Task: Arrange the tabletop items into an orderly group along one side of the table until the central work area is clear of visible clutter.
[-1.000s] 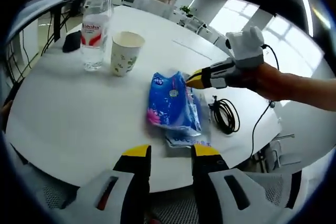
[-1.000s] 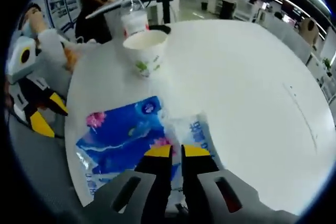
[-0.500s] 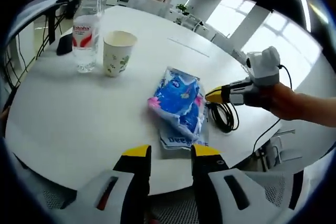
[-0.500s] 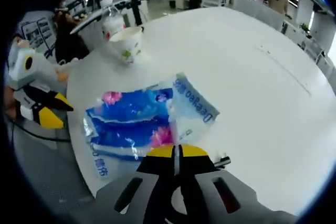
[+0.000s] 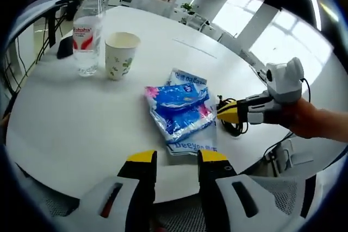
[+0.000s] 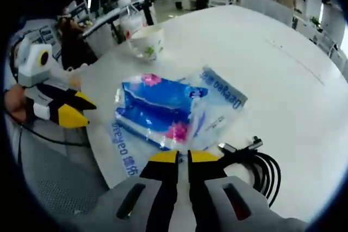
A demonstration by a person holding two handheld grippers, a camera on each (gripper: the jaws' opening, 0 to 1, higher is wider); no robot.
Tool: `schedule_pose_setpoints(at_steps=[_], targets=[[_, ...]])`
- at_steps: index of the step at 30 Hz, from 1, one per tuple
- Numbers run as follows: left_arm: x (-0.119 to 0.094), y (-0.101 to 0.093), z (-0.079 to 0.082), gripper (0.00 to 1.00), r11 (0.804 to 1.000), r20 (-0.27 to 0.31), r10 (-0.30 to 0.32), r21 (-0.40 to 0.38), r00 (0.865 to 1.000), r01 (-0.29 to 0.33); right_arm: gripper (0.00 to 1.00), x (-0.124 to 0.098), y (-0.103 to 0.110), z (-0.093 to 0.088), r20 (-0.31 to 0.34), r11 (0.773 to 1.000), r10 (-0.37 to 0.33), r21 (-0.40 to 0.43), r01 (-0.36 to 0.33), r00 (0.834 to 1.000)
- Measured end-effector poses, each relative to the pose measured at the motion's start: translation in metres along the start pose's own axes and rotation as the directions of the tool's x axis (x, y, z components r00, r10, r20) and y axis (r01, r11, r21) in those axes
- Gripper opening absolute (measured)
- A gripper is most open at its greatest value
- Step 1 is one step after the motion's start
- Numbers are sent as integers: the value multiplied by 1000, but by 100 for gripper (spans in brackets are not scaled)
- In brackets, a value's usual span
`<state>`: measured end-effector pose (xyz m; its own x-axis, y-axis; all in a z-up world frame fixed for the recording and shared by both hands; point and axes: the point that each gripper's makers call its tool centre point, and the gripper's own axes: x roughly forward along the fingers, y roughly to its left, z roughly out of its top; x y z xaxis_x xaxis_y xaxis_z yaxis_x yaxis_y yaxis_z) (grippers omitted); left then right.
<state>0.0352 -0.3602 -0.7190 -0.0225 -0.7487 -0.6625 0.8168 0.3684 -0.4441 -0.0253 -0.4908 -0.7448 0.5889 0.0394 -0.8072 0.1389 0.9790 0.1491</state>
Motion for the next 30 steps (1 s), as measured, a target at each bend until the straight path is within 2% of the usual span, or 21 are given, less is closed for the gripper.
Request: schedule_pose_setpoints(at_steps=[5, 11, 15, 20, 30], targets=[[-1, 3, 1, 28, 1000, 4, 7, 9, 1000, -7, 15, 2, -2, 0, 0, 999, -2, 42, 2, 1000], [-1, 3, 1, 28, 1000, 4, 6, 14, 1000, -6, 16, 8, -3, 3, 3, 998, -11, 69, 11, 1000], [-1, 4, 1, 28, 1000, 0, 8, 18, 1000, -8, 13, 10, -4, 4, 8, 996, -18, 89, 17, 1000], [-3, 4, -1, 28, 1000, -2, 12, 13, 1000, -12, 2, 9, -5, 7, 23, 995, -28, 99, 25, 999], [-1, 3, -1, 28, 1000, 1, 12, 3, 1000, -12, 0, 2, -14, 12, 64, 990, -41, 137, 32, 997]])
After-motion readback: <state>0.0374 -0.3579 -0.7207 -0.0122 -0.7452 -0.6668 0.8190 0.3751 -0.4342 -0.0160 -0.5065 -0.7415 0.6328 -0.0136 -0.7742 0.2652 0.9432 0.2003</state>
